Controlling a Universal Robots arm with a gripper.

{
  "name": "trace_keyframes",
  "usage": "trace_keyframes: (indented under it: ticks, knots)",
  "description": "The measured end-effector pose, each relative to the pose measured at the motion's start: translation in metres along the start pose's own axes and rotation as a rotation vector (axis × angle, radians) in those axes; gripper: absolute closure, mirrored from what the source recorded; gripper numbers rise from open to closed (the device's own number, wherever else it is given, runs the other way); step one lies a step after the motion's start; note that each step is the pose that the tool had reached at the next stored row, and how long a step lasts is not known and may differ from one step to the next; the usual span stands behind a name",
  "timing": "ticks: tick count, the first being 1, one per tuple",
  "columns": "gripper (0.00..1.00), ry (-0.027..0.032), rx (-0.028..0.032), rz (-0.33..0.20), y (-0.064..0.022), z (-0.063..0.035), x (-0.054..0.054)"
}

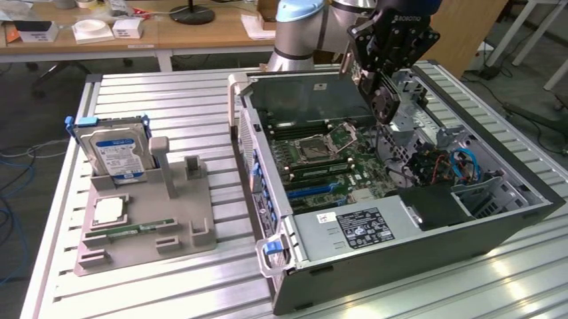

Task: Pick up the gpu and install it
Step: 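Pick up the gpu and move the gpu toward the slot, then insert the gpu into the slot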

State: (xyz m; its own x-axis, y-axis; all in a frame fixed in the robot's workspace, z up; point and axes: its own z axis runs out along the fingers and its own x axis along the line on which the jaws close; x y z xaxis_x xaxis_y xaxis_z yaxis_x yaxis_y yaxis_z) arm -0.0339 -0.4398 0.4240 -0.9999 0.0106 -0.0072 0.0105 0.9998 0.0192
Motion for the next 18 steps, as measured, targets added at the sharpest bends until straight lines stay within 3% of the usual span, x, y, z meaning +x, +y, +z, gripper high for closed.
trace_keyframes:
  ticks: [12, 18]
  knots:
    - [0.73, 0.0, -0.0001, 0.0, 0.0, 0.0, 0.0]
    - [0.73, 0.0012, -0.0005, -0.064, 0.0, 0.0001, 0.0001]
